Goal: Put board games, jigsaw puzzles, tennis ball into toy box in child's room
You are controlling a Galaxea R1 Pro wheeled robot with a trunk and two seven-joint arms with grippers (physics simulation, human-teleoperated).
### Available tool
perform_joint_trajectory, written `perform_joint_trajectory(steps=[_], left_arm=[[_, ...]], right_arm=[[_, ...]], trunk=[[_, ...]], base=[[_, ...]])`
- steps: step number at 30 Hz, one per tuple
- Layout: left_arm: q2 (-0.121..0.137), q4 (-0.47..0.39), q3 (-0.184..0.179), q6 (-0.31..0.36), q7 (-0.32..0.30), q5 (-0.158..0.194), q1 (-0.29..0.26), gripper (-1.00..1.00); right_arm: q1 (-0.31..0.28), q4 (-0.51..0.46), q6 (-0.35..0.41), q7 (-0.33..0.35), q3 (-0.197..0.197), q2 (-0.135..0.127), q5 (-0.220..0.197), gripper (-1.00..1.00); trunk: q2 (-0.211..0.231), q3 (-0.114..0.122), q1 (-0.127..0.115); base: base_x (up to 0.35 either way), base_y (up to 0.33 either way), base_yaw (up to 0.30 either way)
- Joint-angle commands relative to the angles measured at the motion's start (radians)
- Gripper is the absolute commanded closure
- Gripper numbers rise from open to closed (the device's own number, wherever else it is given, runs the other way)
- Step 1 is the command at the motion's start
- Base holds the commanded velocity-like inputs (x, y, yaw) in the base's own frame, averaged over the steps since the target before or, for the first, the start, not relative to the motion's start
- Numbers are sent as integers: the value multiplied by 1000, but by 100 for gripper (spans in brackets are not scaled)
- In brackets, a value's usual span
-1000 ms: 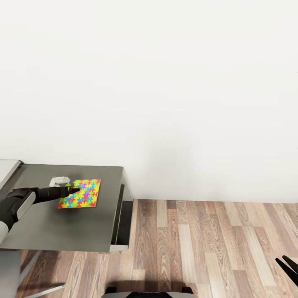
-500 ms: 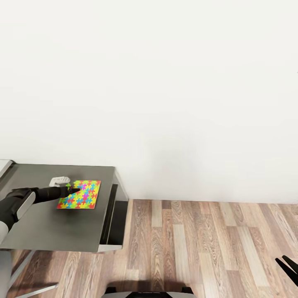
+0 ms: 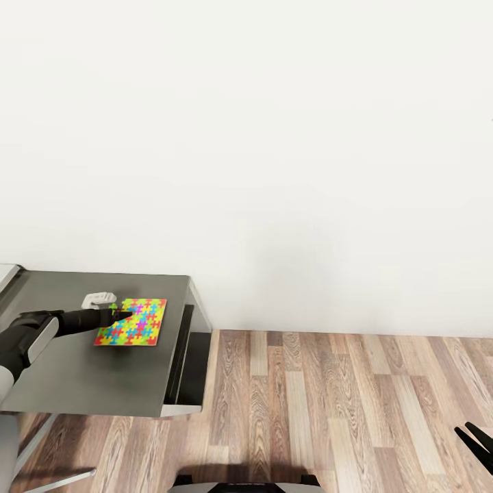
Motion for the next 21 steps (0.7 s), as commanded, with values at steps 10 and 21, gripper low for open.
perform_joint_trajectory(steps=[10,21], left_arm=[[1,0,-9,13,-96,9,1,-100],[1,0,-9,14,-119,8,1,-100]], right_arm=[[0,-2,8,-1,1,0,-7,-100],[0,-2,8,0,1,0,-7,-100]], trunk=[[-1,-2,1],[-1,-2,1]], base=[[0,0,0],[0,0,0]])
